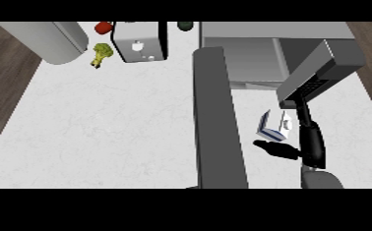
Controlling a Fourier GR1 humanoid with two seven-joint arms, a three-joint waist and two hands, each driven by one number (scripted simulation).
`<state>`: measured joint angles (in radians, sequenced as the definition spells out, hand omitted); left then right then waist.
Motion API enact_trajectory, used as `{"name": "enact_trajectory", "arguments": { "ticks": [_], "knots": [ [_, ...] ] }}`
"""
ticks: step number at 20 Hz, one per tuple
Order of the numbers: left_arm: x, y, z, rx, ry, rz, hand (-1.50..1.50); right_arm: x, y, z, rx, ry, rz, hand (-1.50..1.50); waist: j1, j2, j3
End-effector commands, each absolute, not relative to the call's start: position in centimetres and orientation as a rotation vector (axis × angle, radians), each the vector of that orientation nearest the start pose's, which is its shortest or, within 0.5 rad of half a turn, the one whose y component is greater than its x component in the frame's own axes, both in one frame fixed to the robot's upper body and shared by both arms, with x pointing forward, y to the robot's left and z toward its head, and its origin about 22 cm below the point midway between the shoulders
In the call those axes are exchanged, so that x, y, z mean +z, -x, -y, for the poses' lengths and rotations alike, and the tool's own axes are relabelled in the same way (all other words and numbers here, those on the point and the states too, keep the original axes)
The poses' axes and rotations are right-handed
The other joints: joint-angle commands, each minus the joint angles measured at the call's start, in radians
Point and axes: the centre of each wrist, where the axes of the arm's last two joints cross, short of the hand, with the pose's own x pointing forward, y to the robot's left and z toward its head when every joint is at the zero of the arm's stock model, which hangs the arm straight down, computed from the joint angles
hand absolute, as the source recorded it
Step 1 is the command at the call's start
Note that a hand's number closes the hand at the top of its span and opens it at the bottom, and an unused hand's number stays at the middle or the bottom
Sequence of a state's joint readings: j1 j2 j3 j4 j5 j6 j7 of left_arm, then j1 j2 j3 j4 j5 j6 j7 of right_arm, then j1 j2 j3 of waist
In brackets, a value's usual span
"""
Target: Pick up the milk, place it into the microwave and close the microwave
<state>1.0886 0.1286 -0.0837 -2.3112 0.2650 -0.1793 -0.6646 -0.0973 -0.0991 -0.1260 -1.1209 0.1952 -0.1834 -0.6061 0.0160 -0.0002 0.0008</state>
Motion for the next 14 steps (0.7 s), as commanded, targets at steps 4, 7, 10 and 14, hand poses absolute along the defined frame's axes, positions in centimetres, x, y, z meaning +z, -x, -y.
{"name": "enact_trajectory", "arguments": {
  "ticks": [4, 7, 10, 14],
  "knots": [
    [5.1, -0.2, -26.5, 0.186, -0.066, 1.991, -1.5, -10.8, -24.6, 28.8, 0.181, 0.394, 1.737, -1.5, -0.002, 0.0, 0.0],
    [6.0, 1.1, -27.2, 0.183, -0.072, 1.99, -1.5, -12.7, -23.9, 29.0, 0.192, 0.411, 1.738, -1.5, 0.004, 0.0, 0.0],
    [6.1, -0.8, -26.3, 0.166, -0.068, 2.004, -1.5, -13.7, -23.6, 28.5, 0.241, 0.465, 1.738, 1.5, -0.003, 0.003, 0.001],
    [5.8, 0.7, -27.0, 0.192, -0.063, 1.992, -1.5, -13.7, -25.3, 28.9, 0.269, 0.534, 1.727, -1.5, 0.005, 0.003, 0.001]
  ]
}}
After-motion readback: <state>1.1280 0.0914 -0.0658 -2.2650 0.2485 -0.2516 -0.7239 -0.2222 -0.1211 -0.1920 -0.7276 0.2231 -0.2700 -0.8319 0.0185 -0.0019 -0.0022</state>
